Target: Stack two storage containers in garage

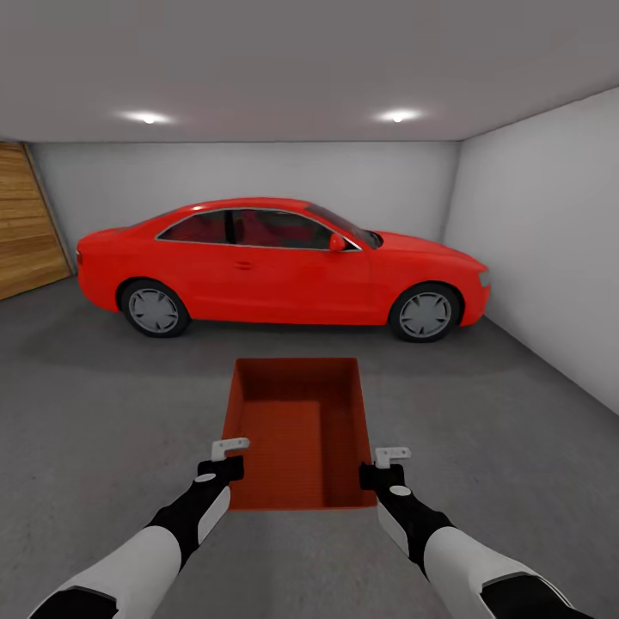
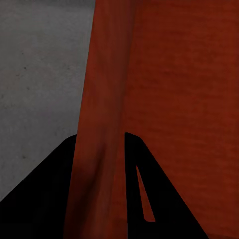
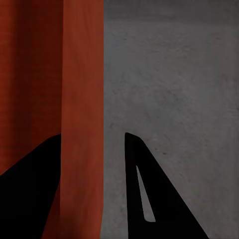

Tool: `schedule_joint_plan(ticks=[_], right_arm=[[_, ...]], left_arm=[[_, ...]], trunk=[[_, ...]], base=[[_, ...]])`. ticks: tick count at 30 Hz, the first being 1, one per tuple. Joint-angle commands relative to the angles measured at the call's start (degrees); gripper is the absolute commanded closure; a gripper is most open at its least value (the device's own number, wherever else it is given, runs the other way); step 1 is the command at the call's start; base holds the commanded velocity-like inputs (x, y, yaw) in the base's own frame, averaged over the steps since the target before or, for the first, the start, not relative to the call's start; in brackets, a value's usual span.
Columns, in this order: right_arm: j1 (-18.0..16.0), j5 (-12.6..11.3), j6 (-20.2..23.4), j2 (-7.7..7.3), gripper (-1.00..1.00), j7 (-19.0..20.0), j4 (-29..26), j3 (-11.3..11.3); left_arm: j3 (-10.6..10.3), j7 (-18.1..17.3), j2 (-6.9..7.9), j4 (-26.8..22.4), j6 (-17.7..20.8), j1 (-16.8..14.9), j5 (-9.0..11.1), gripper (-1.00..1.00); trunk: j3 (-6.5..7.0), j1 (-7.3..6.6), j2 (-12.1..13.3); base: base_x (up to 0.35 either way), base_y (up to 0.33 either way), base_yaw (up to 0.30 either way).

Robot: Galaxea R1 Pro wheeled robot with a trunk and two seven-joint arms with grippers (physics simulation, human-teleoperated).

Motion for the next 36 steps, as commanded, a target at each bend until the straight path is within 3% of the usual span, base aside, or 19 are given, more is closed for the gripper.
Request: schedule_joint_plan(ticks=[1,16,36], right_arm=[[0.0,-1.1,-0.2,-0.02,1.00,-0.3,0.2,0.6],[0.0,-1.2,0.4,0.02,1.00,-0.3,0.2,0.7],[0.0,-1.2,0.4,0.15,1.00,-0.4,0.2,0.6]], left_arm=[[0.6,0.7,0.75,-0.3,0.0,-0.1,-0.9,1.00],[0.6,0.7,0.74,-0.3,0.0,-0.1,-0.9,1.00],[0.5,0.7,0.74,-0.3,0.0,-0.1,-0.9,1.00]], trunk=[[-0.11,0.04,-0.1],[-0.11,0.04,-0.1],[-0.11,0.04,-0.1]], base=[[0.000,0.000,0.000],[0.000,0.000,-0.020],[0.000,0.000,-0.271]])
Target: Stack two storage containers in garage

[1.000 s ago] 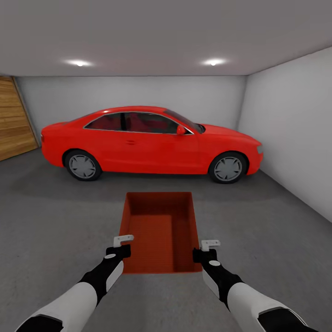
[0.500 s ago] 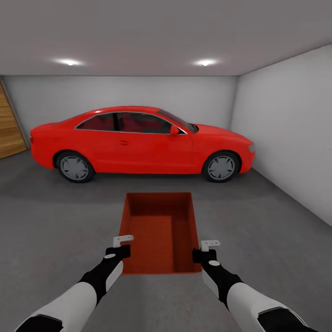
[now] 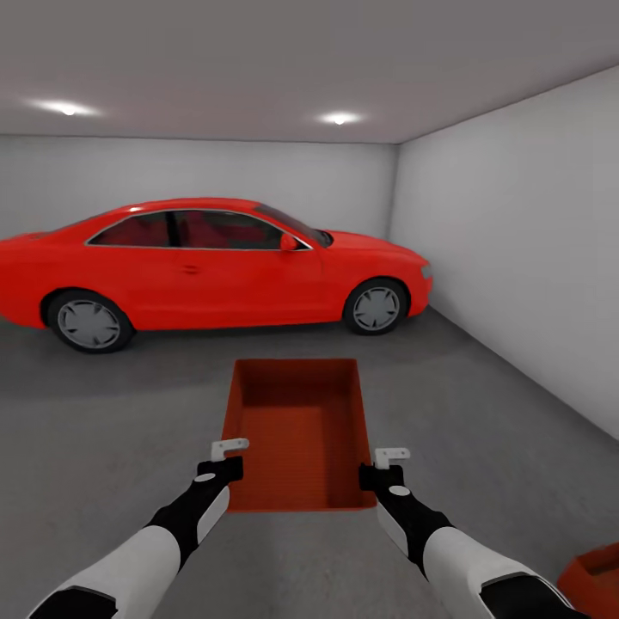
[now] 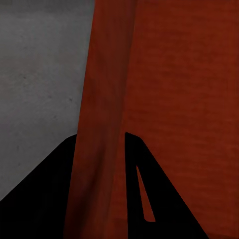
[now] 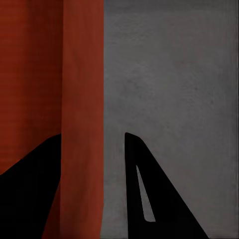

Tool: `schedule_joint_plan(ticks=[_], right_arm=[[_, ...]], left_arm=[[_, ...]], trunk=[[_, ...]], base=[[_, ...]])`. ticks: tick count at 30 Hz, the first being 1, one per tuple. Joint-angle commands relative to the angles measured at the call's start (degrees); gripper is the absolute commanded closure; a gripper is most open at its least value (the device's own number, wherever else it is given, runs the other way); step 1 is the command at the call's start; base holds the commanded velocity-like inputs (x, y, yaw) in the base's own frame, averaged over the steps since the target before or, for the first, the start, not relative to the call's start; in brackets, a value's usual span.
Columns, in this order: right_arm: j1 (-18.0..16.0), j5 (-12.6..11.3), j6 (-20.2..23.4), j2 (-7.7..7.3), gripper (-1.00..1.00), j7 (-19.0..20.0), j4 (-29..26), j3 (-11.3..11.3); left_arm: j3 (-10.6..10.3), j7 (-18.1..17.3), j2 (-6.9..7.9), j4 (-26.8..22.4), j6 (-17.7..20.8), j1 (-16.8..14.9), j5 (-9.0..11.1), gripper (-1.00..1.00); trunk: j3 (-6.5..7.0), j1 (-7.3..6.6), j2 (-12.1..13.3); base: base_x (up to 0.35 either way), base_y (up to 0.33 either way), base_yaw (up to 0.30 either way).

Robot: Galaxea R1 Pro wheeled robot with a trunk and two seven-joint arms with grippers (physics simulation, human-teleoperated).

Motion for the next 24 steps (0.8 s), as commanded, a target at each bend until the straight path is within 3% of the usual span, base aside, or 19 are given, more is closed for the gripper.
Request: schedule_joint_plan(ticks=[1,24], right_arm=[[0.0,-1.2,-0.1,-0.02,1.00,-0.3,0.2,0.7],[0.0,-1.2,-0.1,-0.02,1.00,-0.3,0.2,0.7]], left_arm=[[0.6,0.8,0.58,-0.3,-0.7,-0.1,-0.9,1.00],[0.6,0.8,0.51,-0.3,-0.7,-0.1,-0.9,1.00]], trunk=[[-0.11,0.03,-0.1],[-0.11,0.03,-0.1]], base=[[0.000,0.000,-0.286],[0.000,0.000,-0.287]])
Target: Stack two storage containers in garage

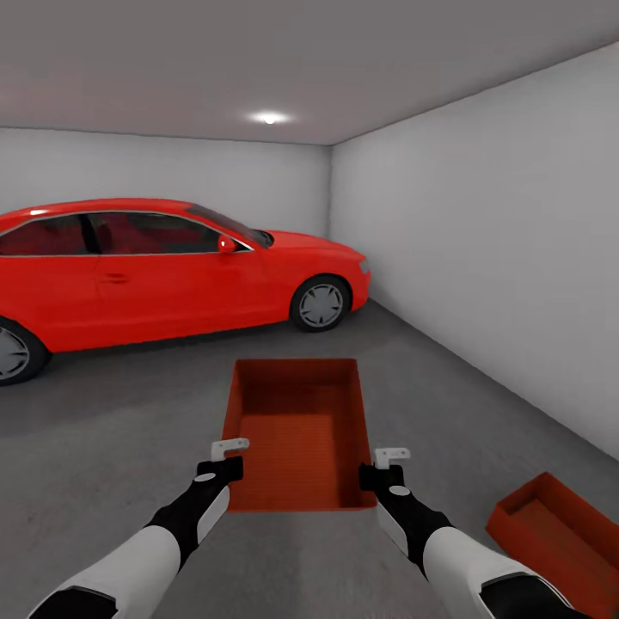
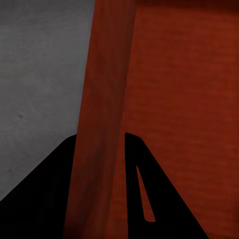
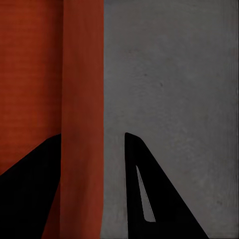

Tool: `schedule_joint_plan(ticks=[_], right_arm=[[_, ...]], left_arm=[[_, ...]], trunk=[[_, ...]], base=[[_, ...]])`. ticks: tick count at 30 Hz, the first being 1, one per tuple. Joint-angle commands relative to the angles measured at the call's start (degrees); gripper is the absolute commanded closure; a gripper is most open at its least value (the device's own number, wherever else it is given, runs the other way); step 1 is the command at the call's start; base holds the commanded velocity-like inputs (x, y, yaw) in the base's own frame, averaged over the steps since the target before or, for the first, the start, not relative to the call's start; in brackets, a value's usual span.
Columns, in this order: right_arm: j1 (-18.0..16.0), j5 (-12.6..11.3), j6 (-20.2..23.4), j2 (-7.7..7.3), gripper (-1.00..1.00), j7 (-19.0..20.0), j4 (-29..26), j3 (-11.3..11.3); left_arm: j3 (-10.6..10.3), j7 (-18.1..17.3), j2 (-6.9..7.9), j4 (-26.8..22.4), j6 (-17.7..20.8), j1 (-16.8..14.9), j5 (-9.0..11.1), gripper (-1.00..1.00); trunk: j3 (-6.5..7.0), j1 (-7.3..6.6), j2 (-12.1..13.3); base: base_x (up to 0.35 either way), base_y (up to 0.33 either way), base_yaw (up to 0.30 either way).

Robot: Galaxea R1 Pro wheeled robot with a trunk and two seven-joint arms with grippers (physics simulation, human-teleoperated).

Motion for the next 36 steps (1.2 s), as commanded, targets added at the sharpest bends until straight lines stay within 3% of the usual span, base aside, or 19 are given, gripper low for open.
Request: schedule_joint_plan(ticks=[1,36], right_arm=[[0.0,-1.1,-0.1,-0.01,1.00,-0.3,0.2,0.7],[0.0,-1.1,-0.1,-0.01,1.00,-0.3,0.2,0.7]], left_arm=[[0.6,0.8,0.52,-0.3,-0.7,-0.1,-0.9,1.00],[0.6,0.8,0.56,-0.4,-0.7,-0.1,-0.9,1.00]], trunk=[[-0.11,0.03,-0.1],[-0.11,0.03,-0.1]], base=[[0.000,0.000,-0.286],[0.000,0.000,-0.286]])
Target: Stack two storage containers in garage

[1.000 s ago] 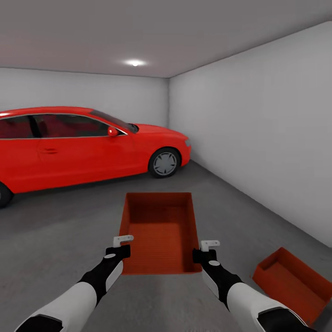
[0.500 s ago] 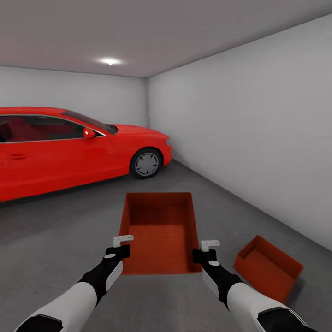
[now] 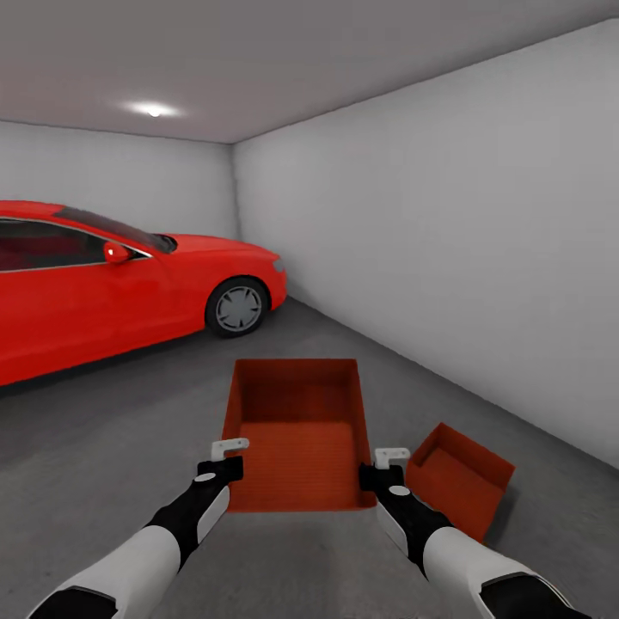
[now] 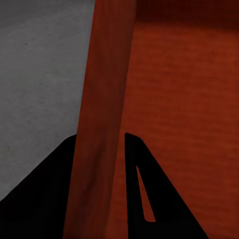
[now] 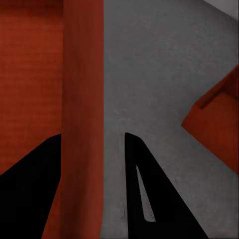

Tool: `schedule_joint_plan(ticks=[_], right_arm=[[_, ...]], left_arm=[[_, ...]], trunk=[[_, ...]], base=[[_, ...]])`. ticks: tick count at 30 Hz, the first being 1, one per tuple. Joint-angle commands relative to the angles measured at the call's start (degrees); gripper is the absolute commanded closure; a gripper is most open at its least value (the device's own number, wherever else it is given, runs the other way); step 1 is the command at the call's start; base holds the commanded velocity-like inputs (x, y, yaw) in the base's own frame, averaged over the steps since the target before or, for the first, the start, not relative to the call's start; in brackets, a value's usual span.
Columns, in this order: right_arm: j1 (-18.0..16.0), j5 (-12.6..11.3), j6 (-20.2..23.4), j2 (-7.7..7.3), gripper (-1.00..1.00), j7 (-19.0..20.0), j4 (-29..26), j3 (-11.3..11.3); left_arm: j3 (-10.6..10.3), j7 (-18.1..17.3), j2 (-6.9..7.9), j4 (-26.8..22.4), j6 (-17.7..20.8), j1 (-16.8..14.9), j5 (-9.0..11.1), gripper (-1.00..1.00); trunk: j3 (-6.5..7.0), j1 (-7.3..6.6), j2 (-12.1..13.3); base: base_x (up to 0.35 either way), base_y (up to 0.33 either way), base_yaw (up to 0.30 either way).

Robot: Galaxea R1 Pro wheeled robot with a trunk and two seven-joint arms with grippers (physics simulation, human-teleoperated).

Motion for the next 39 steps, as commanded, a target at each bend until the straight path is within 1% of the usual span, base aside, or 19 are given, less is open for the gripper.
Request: schedule_joint_plan(ticks=[1,31,39], right_arm=[[0.0,-1.1,-0.2,-0.01,1.00,-0.3,0.2,0.7],[0.0,-1.1,-0.2,-0.01,1.00,-0.3,0.2,0.7],[0.0,-1.1,-0.2,-0.01,1.00,-0.3,0.2,0.7]], left_arm=[[0.6,0.8,0.54,-0.3,-0.7,-0.1,-0.9,1.00],[0.5,0.8,0.45,-0.2,-0.7,-0.1,-0.9,1.00],[0.5,0.8,0.52,-0.2,-0.8,-0.1,-0.9,1.00]], trunk=[[-0.11,0.03,-0.1],[-0.11,0.03,-0.1],[-0.11,0.03,-0.1]], base=[[0.000,0.000,-0.286],[0.002,0.000,-0.286],[0.249,0.000,-0.286]])
